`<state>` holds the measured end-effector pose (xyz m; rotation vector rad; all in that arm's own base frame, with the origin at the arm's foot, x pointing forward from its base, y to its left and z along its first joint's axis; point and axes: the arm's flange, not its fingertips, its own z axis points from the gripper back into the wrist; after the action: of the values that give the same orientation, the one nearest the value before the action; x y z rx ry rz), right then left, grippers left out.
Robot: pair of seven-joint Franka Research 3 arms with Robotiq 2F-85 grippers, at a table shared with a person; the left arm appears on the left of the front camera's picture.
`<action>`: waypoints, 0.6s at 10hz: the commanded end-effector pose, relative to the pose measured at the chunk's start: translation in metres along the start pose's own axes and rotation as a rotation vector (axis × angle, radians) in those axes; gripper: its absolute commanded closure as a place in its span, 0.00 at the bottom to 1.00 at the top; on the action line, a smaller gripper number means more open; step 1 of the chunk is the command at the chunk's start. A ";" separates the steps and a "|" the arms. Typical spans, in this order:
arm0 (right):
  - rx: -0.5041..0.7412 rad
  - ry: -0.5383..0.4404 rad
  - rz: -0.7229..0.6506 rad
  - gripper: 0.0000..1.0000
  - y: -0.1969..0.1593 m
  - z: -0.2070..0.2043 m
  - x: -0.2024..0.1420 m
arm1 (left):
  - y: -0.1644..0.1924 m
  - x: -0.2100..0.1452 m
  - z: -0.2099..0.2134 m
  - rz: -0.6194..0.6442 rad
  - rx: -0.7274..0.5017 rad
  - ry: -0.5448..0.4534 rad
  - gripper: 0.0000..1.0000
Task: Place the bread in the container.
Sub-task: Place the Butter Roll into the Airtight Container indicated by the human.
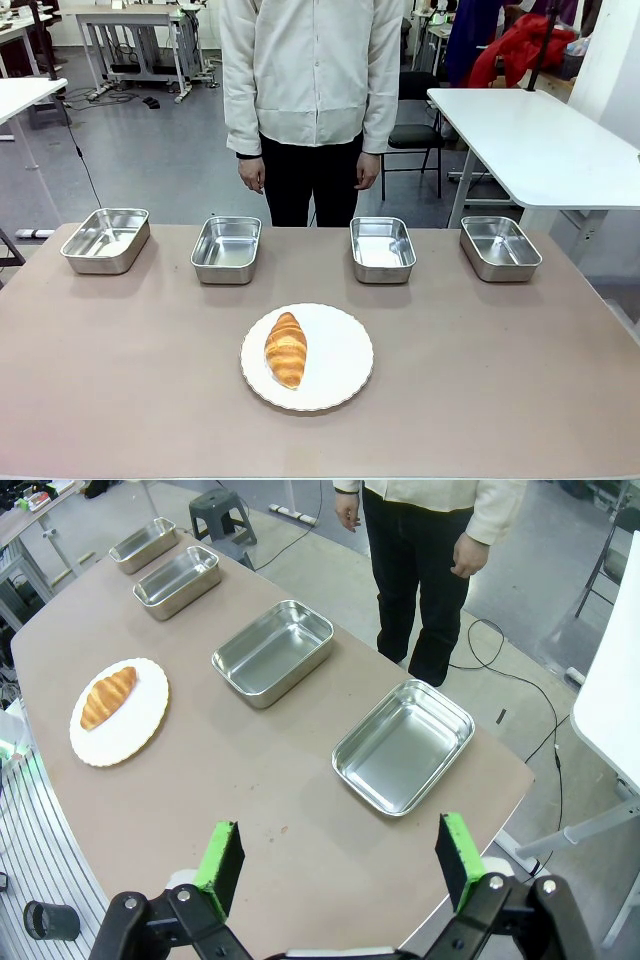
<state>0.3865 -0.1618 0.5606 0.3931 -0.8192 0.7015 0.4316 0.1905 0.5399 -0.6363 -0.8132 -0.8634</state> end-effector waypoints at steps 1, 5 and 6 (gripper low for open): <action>0.005 -0.024 0.018 0.00 -0.002 0.000 0.002 | -0.002 0.001 0.001 -0.012 0.001 -0.008 0.00; 0.005 -0.024 0.018 0.00 -0.002 0.000 0.002 | -0.002 0.001 0.001 -0.012 0.001 -0.008 0.00; 0.005 -0.024 0.018 0.00 -0.002 0.000 0.002 | -0.002 0.001 0.001 -0.012 0.001 -0.008 0.00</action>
<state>0.3865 -0.1618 0.5606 0.3931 -0.8192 0.7015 0.4316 0.1905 0.5399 -0.6363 -0.8132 -0.8634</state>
